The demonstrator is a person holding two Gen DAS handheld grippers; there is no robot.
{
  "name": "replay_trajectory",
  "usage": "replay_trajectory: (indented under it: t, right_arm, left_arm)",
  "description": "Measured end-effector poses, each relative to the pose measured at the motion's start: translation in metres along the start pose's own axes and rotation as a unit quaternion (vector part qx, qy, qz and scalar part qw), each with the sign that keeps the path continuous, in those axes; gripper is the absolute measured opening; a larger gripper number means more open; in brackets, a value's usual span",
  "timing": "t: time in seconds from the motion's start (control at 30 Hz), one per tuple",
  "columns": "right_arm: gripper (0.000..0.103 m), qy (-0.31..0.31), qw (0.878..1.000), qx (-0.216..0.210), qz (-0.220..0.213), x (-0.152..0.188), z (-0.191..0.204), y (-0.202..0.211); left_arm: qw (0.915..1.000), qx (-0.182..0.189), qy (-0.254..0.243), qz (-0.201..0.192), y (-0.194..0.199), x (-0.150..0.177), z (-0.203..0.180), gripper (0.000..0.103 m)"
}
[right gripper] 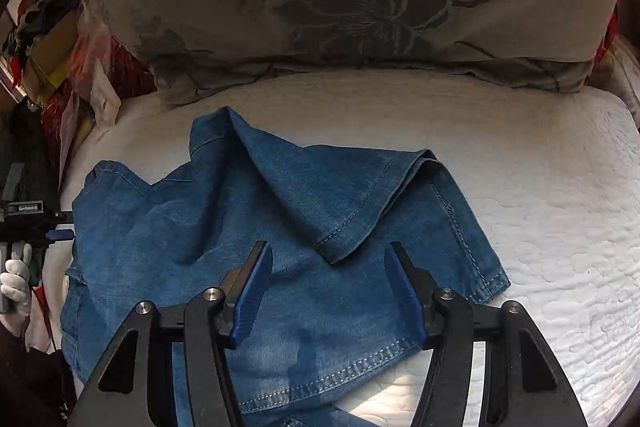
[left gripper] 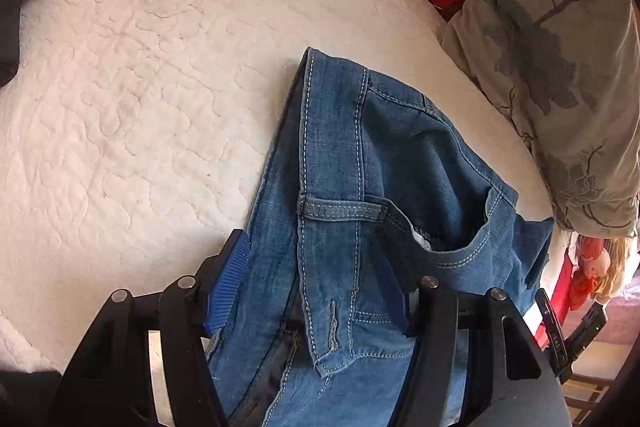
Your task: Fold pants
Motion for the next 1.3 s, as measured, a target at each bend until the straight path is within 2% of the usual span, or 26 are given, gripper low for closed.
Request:
replay_trajectory:
  t: [0.07,0.1,0.13,0.17,0.2,0.27,0.33,0.4,0.43,0.47,0.57,0.6,0.77,0.83,0.87,0.9,1.03,1.07,1.17,1.23,1.27,1.3]
  right_arm:
    - [0.06,0.031,0.999,0.034,-0.021,-0.007,0.01,-0.009]
    - [0.055,0.049,0.997,0.049,-0.031,-0.011,0.015,-0.013]
    - [0.046,0.069,0.995,0.064,-0.031,-0.012,0.018,-0.019]
    - [0.007,0.089,0.993,0.072,-0.026,-0.013,0.02,-0.025]
    - [0.003,0.102,0.992,0.074,-0.019,-0.016,0.02,-0.029]
    - [0.003,0.098,0.99,0.096,-0.036,-0.04,0.001,-0.027]
    - [0.004,0.045,0.991,0.116,-0.045,-0.074,-0.034,-0.024]
    - [0.013,-0.04,0.993,0.108,-0.035,-0.098,-0.071,-0.023]
    - [0.014,-0.069,0.993,0.09,-0.036,-0.104,-0.081,-0.02]
    - [0.017,-0.083,0.992,0.09,-0.038,-0.107,-0.091,-0.018]
    - [0.045,-0.096,0.991,0.088,-0.04,-0.099,-0.106,-0.011]
    - [0.05,-0.099,0.991,0.082,-0.041,-0.093,-0.109,-0.01]
    - [0.051,-0.121,0.99,0.068,-0.006,-0.063,-0.122,-0.024]
    - [0.051,-0.131,0.989,0.061,0.002,-0.055,-0.125,-0.028]
    - [0.051,-0.136,0.989,0.055,0.004,-0.051,-0.125,-0.029]
    - [0.056,-0.139,0.989,0.044,0.009,-0.048,-0.124,-0.031]
    - [0.06,-0.134,0.99,0.014,0.03,-0.037,-0.116,-0.035]
    - [0.064,-0.125,0.991,0.007,0.037,-0.034,-0.112,-0.037]
    - [0.064,-0.072,0.996,0.031,0.053,-0.018,-0.099,-0.045]
    - [0.039,0.0,0.996,0.077,0.035,-0.015,-0.089,-0.043]
    - [0.014,0.02,0.996,0.075,0.032,-0.013,-0.081,-0.04]
    - [0.013,0.023,0.997,0.072,0.031,-0.012,-0.078,-0.035]
  left_arm:
    - [1.0,-0.004,0.004,0.001,-0.004,-0.004,0.003,0.061]
    - [1.0,-0.007,0.003,0.001,-0.006,-0.005,0.004,0.061]
    - [0.9999,-0.012,0.002,0.002,-0.007,-0.007,0.005,0.061]
    - [0.9999,-0.016,0.001,0.001,-0.007,-0.008,0.005,0.061]
    - [0.9998,-0.018,-0.001,0.002,-0.007,-0.01,0.005,0.061]
    - [0.9997,-0.022,-0.007,-0.002,-0.005,-0.015,0.003,0.061]
    - [0.9994,-0.029,-0.013,-0.013,0.0,-0.024,0.003,0.061]
    - [0.9993,-0.03,-0.005,-0.024,0.007,-0.031,0.006,0.061]
    - [0.9993,-0.024,0.0,-0.029,0.01,-0.034,0.008,0.061]
    - [0.9993,-0.018,0.005,-0.032,0.013,-0.036,0.011,0.061]
    - [0.9995,0.009,0.019,-0.021,0.012,-0.037,0.02,0.061]
    - [0.9994,0.015,0.026,-0.017,0.014,-0.034,0.024,0.061]
    - [0.9984,0.04,0.039,-0.002,-0.005,-0.032,0.012,0.061]
    - [0.9991,0.031,0.029,-0.005,-0.017,-0.037,0.001,0.069]
    - [0.9993,0.024,0.027,-0.007,-0.02,-0.04,-0.002,0.07]
    - [0.9994,0.016,0.03,-0.008,-0.024,-0.043,-0.003,0.07]
    - [0.9997,0.006,0.021,-0.008,-0.03,-0.045,-0.01,0.072]
    - [0.9999,0.003,0.013,-0.006,-0.031,-0.044,-0.011,0.072]
    - [0.9999,-0.01,0.008,-0.007,-0.033,-0.042,-0.011,0.072]
    - [0.9989,-0.042,0.016,-0.016,-0.032,-0.042,-0.008,0.062]
    - [0.9975,-0.068,0.014,-0.017,-0.036,-0.042,-0.008,0.053]
    - [0.9965,-0.082,0.007,-0.018,-0.036,-0.042,-0.011,0.047]
Point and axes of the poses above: each gripper's, at about its wrist camera, not at the fingertips, and y roughly against the way its jaws point, z to its left, x to its underside, the point moved 10 cm from there along -y, roughly the way its jaws point, and after that the axes turned 15 degrees about x, right-handed, at the moved point
